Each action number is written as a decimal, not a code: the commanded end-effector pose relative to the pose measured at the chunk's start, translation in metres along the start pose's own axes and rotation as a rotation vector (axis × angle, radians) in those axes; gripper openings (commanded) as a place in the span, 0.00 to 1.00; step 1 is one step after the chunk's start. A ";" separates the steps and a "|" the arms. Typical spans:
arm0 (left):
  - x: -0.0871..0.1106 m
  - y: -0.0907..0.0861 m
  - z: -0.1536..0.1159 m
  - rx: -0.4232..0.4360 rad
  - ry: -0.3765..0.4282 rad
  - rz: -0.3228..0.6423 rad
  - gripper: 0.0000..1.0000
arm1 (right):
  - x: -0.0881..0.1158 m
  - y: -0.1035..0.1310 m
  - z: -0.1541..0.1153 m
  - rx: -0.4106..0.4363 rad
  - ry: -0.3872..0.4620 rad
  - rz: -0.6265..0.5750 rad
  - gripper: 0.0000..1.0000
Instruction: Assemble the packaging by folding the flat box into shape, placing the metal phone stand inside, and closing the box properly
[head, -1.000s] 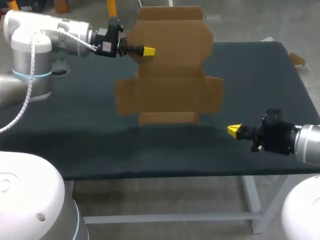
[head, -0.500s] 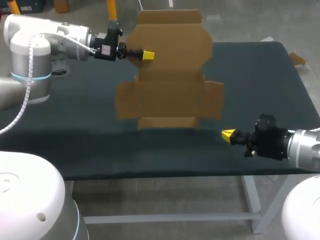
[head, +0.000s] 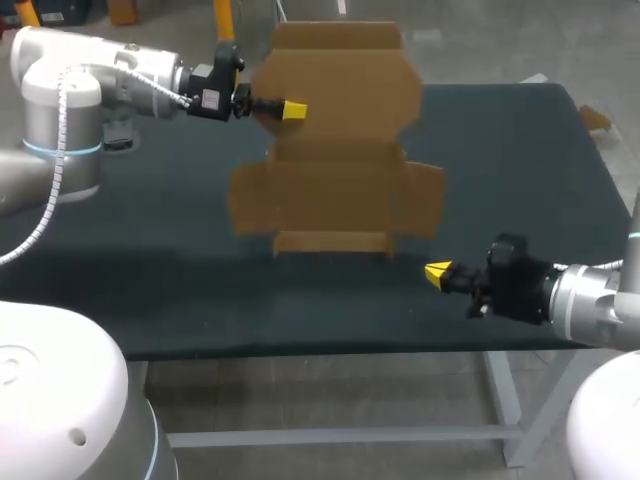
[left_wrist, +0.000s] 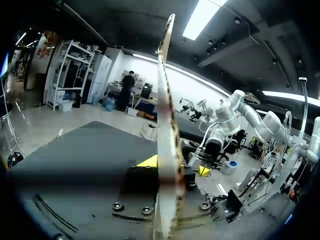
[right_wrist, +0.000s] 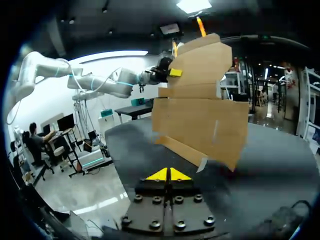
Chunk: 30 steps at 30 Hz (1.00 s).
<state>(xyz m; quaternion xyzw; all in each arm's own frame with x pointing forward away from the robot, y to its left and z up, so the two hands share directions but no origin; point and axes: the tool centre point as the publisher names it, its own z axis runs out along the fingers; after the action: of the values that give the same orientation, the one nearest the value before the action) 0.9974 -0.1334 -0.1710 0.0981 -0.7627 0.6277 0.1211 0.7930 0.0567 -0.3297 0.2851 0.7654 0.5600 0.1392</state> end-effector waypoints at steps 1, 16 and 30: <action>-0.001 0.003 -0.002 0.009 0.000 0.004 0.00 | 0.002 -0.002 0.010 -0.010 -0.015 -0.006 0.00; -0.003 0.013 0.001 -0.003 -0.013 0.046 0.00 | 0.008 -0.005 0.039 -0.005 -0.025 0.018 0.00; -0.003 0.022 0.000 -0.021 -0.013 0.062 0.00 | 0.008 -0.005 0.039 -0.005 -0.025 0.018 0.00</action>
<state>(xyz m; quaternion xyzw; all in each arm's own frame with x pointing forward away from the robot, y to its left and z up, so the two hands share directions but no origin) 0.9941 -0.1305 -0.1915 0.0774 -0.7727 0.6224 0.0973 0.8069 0.0897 -0.3454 0.2981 0.7605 0.5594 0.1409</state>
